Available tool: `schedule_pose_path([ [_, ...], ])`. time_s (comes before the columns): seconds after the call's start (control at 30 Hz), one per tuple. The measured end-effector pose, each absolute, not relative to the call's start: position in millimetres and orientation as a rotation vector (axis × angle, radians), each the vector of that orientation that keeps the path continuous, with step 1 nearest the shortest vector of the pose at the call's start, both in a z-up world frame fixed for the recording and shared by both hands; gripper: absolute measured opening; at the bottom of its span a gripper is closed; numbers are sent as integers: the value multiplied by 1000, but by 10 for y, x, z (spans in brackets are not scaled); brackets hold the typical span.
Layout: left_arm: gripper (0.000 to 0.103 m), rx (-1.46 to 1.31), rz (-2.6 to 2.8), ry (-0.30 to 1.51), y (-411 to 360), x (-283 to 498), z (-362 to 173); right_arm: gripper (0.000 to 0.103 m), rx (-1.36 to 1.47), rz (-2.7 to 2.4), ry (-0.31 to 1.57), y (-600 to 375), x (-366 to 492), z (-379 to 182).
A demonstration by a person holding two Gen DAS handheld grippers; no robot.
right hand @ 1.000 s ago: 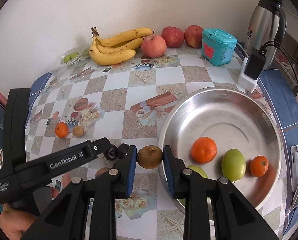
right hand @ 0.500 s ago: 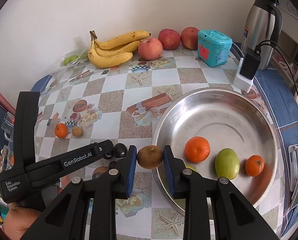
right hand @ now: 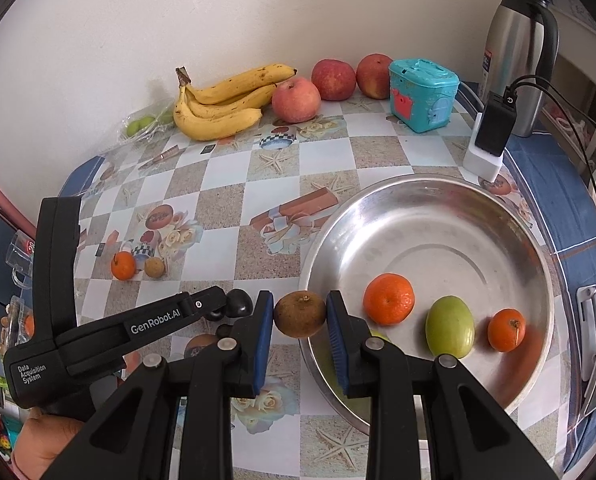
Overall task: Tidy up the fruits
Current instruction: 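Close the left tool on a dark plum while the right tool holds the kiwi, then carry the plum with the left tool while the right tool carries the kiwi to the bowl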
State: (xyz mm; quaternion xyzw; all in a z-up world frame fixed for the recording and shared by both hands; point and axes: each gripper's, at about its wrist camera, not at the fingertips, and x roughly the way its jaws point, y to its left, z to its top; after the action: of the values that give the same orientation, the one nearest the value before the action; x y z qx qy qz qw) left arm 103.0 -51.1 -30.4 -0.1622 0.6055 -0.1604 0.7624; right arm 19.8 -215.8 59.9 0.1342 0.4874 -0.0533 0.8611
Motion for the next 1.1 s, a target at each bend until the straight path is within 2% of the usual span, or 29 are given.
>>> schedule_pose_path([
  [0.9, 28, -505, -232, 1273, 14, 1075, -192, 28, 278, -105, 1022, -2151, 194, 605],
  [1.1, 29, -421, -210, 1281, -75, 1073, -212, 28, 279, -103, 1022, -2142, 193, 606],
])
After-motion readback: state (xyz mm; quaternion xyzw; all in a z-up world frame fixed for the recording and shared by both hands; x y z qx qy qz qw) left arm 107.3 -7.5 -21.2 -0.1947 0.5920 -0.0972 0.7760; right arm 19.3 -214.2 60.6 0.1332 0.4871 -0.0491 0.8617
